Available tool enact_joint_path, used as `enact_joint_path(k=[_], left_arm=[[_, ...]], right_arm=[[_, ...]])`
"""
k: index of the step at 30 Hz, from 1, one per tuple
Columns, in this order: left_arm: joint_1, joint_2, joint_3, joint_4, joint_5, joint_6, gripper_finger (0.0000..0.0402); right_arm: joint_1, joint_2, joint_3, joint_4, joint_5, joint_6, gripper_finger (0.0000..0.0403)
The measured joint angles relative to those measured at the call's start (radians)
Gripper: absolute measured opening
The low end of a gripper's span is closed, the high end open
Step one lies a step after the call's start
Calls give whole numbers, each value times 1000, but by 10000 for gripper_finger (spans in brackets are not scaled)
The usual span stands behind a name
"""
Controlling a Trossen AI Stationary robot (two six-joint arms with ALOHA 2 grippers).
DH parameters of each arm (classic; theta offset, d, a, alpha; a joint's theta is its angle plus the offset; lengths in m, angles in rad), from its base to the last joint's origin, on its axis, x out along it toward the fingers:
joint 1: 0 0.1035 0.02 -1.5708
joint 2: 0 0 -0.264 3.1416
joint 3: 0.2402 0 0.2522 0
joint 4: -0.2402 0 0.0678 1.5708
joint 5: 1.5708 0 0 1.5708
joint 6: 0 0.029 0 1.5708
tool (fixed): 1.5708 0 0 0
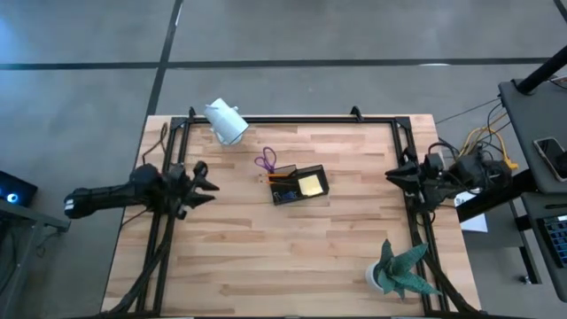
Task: Pick and place office supplies into organizer
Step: Return to Home Position
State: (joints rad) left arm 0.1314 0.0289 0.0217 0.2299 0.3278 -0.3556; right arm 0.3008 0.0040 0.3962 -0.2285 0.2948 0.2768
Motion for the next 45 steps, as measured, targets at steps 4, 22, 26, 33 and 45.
enact_joint_path(k=[4,22,26,33,45], left_arm=[[0,4,-10,-4,-112,104,129],[0,-1,-13,-166,-224,178,129],[0,-1,-13,-164,-215,178,129],[0,-1,-14,-151,-217,177,129],[0,-1,-15,-141,-218,152,129]], right_arm=[[0,-2,-25,-1,0,-6,59],[-1,-3,-79,-83,-34,-32,59],[-1,-3,-98,-66,-33,-27,59],[-1,-4,-185,62,-33,-49,59],[0,-4,-348,308,-60,-54,59]])
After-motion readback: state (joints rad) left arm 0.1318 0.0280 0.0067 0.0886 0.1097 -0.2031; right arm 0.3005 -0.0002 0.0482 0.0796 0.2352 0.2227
